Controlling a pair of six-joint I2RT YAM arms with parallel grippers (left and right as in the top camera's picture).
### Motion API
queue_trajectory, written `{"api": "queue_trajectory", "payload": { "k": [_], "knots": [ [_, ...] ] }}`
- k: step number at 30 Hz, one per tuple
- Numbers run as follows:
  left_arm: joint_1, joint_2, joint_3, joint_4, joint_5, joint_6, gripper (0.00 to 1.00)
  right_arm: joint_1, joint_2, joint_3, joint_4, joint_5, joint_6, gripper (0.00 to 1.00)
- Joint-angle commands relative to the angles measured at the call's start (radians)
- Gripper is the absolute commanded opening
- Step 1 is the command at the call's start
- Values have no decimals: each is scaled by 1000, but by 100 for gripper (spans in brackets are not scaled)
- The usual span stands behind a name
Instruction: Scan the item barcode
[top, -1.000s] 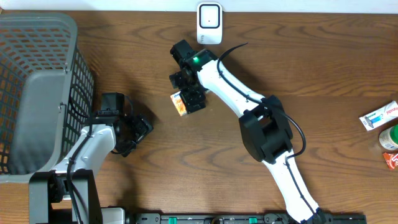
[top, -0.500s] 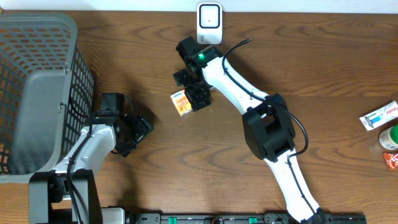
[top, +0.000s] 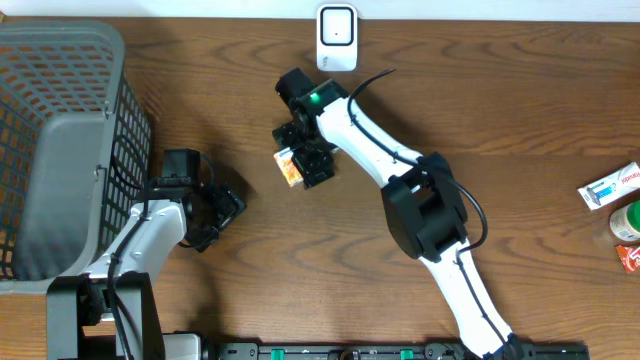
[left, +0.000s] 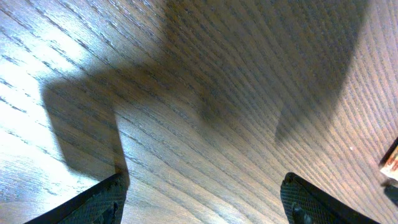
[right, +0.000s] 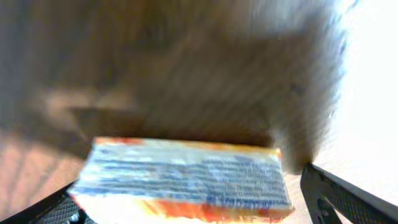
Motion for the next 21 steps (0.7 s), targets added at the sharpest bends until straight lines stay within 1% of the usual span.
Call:
{"api": "queue_trajectory", "payload": {
  "k": [1,3,5,6,8,11,16,19,21],
  "knots": [
    [24,118,-125,-42,-182,14,82,15,79,-5,0,-5,-15,97],
    [24,118,-125,-42,-182,14,83,15,91,-5,0,-8,-18,94],
    [24,118,-125,-42,-182,14,83,15,92,-5,0,-3,-22,87],
    [24,118,-125,-42,-182,14,82,14,92,-5,0,4,-24,82],
    [24,118,-125,-42,-182,14,82,11,92,-5,1,20,-39,77],
    [24,118,-125,-42,-182,14,82,0,92,-5,0,38,-108,68],
    [24,118,-125,-42,-182,14,83,-21,90,-5,0,7,-241,67],
    [24,118,-125,-42,-182,14,83,-37,89,-5,0,-72,-322,70],
    [24,118,-125,-42,-182,14,82,-55,89,-5,-5,-171,-401,69]
  ]
}}
